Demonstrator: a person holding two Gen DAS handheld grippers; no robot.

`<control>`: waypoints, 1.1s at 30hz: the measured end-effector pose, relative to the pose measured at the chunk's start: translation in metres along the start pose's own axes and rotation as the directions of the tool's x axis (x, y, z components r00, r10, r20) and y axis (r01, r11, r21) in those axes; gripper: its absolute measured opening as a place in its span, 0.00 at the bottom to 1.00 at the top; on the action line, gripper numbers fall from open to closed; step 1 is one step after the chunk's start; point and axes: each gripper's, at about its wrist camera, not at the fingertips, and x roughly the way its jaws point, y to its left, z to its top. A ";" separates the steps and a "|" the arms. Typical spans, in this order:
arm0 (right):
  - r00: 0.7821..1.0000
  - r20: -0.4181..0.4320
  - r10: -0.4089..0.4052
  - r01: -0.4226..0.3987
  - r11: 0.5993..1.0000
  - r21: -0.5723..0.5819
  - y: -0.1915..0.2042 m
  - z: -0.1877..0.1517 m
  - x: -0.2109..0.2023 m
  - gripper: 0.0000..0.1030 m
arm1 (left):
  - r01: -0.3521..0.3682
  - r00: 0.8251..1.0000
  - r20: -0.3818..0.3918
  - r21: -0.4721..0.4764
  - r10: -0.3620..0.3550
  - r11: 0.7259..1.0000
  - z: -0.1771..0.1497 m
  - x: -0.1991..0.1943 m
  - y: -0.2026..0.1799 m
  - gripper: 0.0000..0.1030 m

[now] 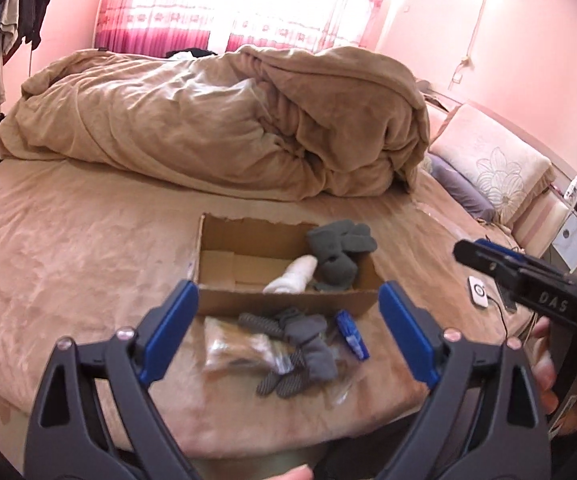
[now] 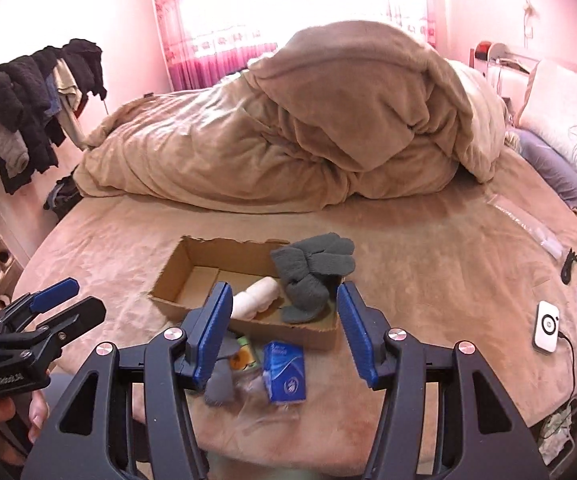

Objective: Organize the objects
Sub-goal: 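Grasp the cotton swab bag with the left tool while the right tool grasps the blue tissue pack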

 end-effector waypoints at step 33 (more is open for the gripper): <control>0.948 -0.308 0.077 -0.069 0.997 0.036 -0.020 -0.090 0.142 0.56 | -0.090 0.953 -0.297 -0.064 0.068 0.994 -0.078 0.154 0.051 0.91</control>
